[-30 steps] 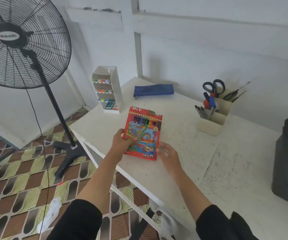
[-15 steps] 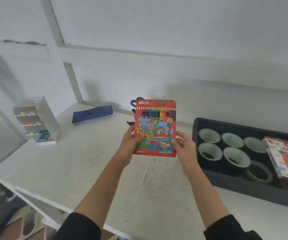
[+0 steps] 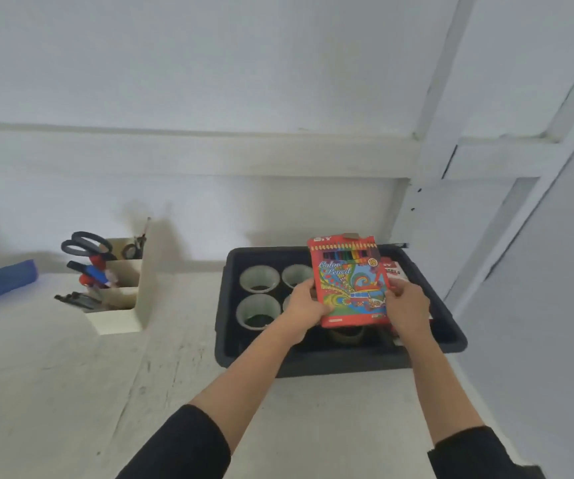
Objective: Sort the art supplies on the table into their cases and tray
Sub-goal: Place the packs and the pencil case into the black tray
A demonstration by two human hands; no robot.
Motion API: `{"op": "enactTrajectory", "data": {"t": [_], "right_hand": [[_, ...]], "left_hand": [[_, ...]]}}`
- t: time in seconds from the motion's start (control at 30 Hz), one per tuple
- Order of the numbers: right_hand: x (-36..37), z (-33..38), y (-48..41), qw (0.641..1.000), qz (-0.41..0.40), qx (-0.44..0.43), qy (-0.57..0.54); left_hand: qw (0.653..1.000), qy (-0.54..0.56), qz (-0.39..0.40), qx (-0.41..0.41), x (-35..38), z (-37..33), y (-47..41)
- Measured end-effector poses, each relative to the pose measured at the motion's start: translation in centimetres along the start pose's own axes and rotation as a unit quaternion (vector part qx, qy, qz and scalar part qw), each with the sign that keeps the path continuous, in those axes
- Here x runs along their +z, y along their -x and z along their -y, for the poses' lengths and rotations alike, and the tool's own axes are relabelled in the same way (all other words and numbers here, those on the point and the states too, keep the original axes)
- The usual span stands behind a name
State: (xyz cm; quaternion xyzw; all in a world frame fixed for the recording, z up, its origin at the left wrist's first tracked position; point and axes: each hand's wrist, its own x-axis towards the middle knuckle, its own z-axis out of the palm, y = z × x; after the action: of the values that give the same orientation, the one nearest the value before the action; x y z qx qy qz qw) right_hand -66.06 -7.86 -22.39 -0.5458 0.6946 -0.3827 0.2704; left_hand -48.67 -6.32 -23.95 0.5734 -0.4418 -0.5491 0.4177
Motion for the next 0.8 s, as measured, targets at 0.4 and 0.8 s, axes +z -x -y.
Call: {"op": "enactTrajectory", "data": {"t": [0.4,0.8], "right_hand": [[-0.6,-6.0,-5.1,0.931,0.107,-0.057,0.345],[-0.5,-5.3,-4.2,0.952,0.064,-0.086,0.286]], "left_hand": [[0.989,-0.139,-0.02,-0.037,8.4,2.2,-6.6],[0.995,-0.094,-0.031,-0.004,8.1,1.1,-5.6]]}}
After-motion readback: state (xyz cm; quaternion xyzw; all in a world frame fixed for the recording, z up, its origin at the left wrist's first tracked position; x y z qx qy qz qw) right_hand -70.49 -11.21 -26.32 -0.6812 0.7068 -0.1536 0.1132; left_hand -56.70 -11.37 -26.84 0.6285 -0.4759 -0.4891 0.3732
